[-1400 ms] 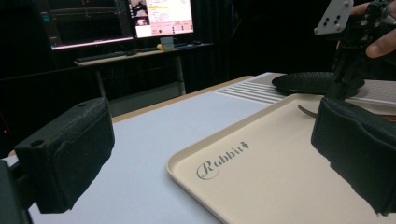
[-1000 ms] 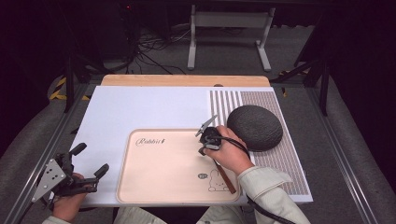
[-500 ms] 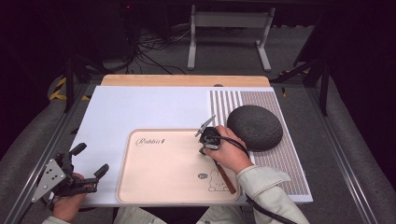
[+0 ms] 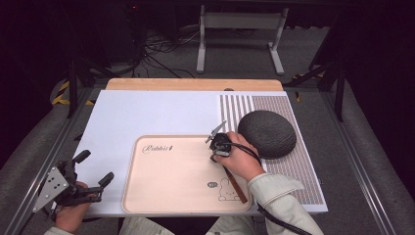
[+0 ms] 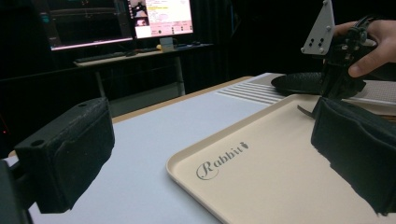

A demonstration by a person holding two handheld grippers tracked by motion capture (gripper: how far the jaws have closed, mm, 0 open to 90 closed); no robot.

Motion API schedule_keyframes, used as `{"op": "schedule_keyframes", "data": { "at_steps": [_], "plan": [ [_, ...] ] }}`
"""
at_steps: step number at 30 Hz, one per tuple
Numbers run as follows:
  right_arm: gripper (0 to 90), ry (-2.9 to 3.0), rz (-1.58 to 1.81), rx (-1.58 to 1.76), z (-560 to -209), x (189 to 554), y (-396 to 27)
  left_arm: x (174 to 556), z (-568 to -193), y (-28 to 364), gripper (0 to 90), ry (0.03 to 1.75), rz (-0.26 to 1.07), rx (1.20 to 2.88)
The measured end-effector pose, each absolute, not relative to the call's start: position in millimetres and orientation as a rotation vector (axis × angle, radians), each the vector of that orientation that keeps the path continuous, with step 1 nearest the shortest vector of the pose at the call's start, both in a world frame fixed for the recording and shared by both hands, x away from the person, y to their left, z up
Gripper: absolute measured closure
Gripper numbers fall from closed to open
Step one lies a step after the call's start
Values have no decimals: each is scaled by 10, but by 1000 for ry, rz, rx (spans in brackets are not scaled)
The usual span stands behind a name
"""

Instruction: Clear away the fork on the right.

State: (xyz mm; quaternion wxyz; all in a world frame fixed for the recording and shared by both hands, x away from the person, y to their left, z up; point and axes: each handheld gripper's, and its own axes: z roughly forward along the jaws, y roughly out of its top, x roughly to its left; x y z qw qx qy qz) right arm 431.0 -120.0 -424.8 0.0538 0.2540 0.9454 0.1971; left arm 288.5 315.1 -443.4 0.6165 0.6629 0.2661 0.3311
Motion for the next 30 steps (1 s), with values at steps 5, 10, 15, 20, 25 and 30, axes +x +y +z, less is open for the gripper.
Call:
{"op": "schedule_keyframes", "data": {
  "at_steps": [5,10,15,20,25,30],
  "plan": [
    [900,2857,585,776,-4245,4329,-1229,2882,-4433,3154,2,615,764,1527],
    [900,2835,575,819,-4237,4356,-1306,2882,-4436,3152,2,616,763,1527],
    [900,2823,577,839,-4239,4382,-1364,2882,-4437,3150,2,617,762,1527],
    [900,2809,575,873,-4238,4404,-1423,2884,-4441,3148,2,620,762,1527],
    [900,2787,568,906,-4236,4424,-1488,2885,-4443,3147,2,621,759,1529],
    [900,2768,568,949,-4233,4448,-1560,2885,-4444,3146,2,622,760,1530]
  ]
}}
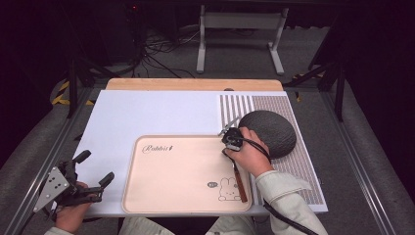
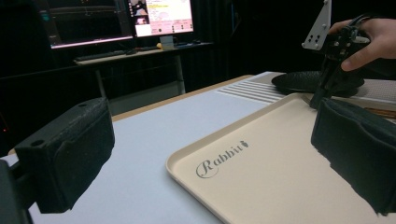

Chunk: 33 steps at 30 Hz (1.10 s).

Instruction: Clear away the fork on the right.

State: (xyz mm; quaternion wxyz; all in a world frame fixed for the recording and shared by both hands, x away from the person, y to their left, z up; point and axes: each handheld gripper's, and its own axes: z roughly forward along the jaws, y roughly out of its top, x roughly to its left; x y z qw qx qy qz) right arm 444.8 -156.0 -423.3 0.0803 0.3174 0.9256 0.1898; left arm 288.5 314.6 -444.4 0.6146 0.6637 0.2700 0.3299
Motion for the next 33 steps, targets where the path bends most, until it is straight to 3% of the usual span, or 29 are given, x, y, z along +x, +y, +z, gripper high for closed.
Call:
{"op": "schedule_keyframes", "data": {
  "at_steps": [33],
  "plan": [
    [900,2691,560,1029,-4173,4437,-1716,2885,-4444,3142,2,622,763,1530]
  ]
}}
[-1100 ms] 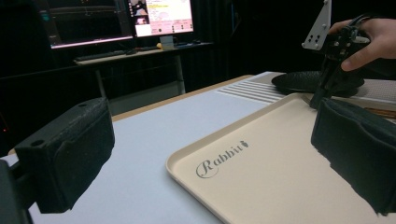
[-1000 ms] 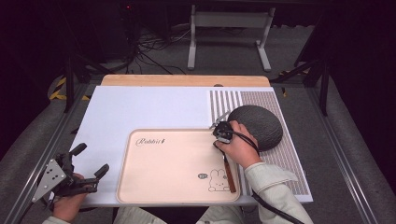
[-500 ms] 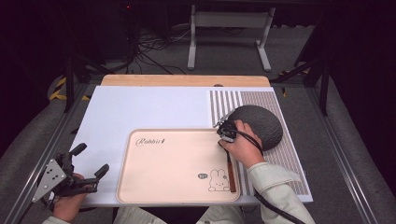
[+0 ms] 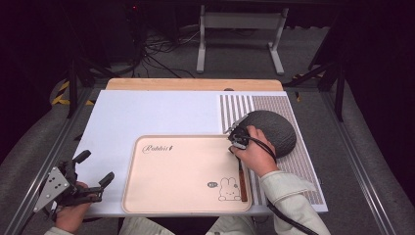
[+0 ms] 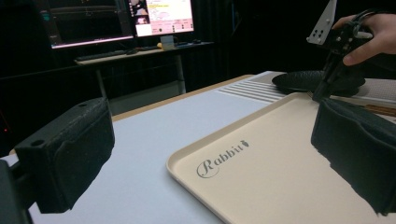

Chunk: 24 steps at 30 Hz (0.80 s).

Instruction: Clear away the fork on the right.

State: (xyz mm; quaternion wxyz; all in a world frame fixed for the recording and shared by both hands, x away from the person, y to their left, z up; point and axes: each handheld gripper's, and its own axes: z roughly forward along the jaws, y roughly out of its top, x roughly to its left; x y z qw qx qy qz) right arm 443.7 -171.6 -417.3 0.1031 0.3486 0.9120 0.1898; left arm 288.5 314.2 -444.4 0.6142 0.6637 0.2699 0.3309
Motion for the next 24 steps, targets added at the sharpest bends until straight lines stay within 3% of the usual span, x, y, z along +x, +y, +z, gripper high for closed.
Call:
{"op": "schedule_keyframes", "data": {
  "at_steps": [4,7,14,24],
  "plan": [
    [899,2676,598,987,-4083,4404,-1712,2883,-4443,3142,2,622,763,1529],
    [824,2641,653,946,-3974,4362,-1726,2882,-4442,3143,1,621,764,1528],
    [529,2561,817,821,-3753,4216,-1802,2877,-4441,3147,2,621,765,1532],
    [296,2498,1008,755,-3591,3968,-2019,2879,-4439,3137,2,620,765,1533]
  ]
}}
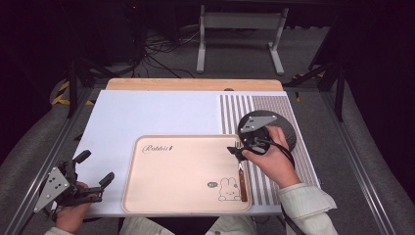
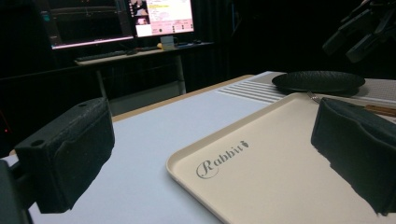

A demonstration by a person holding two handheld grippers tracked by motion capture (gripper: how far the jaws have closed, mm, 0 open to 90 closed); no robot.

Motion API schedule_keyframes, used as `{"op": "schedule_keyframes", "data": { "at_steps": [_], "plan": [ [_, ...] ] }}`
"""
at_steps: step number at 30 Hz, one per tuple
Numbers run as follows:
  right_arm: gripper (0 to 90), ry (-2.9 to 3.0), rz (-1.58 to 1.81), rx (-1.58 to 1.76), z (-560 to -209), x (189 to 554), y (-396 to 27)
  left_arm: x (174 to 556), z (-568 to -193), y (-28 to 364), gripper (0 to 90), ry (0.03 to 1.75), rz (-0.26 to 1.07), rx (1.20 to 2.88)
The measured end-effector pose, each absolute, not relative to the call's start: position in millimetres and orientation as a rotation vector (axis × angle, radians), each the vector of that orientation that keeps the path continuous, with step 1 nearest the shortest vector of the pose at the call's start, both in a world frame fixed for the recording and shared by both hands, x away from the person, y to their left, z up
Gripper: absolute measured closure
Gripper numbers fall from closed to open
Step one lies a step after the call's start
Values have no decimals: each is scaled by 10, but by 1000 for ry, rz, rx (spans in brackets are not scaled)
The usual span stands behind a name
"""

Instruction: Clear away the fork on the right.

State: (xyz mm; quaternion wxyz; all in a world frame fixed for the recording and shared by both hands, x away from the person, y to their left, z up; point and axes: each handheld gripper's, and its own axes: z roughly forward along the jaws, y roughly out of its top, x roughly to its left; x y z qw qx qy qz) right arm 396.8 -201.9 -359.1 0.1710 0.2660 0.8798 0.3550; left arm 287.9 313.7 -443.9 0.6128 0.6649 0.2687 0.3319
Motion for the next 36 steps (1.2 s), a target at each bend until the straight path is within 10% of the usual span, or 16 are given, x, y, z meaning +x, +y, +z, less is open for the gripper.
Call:
{"op": "schedule_keyframes", "data": {
  "at_steps": [36],
  "plan": [
    [32,1963,1548,696,-4206,3330,-3388,2883,-4424,3122,0,606,801,1532]
  ]
}}
